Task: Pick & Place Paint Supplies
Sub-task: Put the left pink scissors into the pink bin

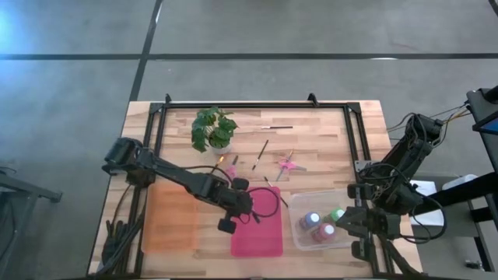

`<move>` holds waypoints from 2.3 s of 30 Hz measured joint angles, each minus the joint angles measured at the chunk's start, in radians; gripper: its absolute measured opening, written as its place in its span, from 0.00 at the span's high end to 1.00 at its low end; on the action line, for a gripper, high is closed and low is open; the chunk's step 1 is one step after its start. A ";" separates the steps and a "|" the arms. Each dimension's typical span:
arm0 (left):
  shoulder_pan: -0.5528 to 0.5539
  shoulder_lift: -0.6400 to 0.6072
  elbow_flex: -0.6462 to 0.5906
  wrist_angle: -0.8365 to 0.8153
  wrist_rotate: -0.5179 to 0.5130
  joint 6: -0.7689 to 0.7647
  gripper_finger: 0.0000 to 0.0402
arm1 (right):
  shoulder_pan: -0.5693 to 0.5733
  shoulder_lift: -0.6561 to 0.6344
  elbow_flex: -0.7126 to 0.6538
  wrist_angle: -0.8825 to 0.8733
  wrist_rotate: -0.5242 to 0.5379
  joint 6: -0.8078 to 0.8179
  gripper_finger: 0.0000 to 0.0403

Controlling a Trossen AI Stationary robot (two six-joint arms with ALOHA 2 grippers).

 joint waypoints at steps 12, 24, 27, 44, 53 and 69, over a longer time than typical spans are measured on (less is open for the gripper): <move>-0.002 0.000 0.000 0.003 -0.003 -0.004 0.90 | 0.000 0.000 0.000 0.000 0.000 0.000 0.98; -0.003 0.000 0.000 0.003 -0.003 -0.003 0.90 | 0.000 0.000 0.000 0.000 0.000 0.000 0.98; -0.004 0.000 0.000 0.004 -0.003 -0.003 0.89 | 0.000 0.000 0.000 0.000 0.000 0.000 0.98; -0.006 -0.115 0.000 -0.141 -0.042 0.018 0.68 | 0.001 0.000 0.000 -0.008 0.001 0.008 0.98; -0.017 -0.210 -0.008 -0.429 -0.137 -0.083 0.68 | 0.001 0.000 0.000 -0.008 0.001 0.009 0.98; -0.001 -0.208 -0.277 -0.267 -0.210 0.140 0.68 | 0.000 0.000 0.003 -0.008 -0.001 0.018 0.98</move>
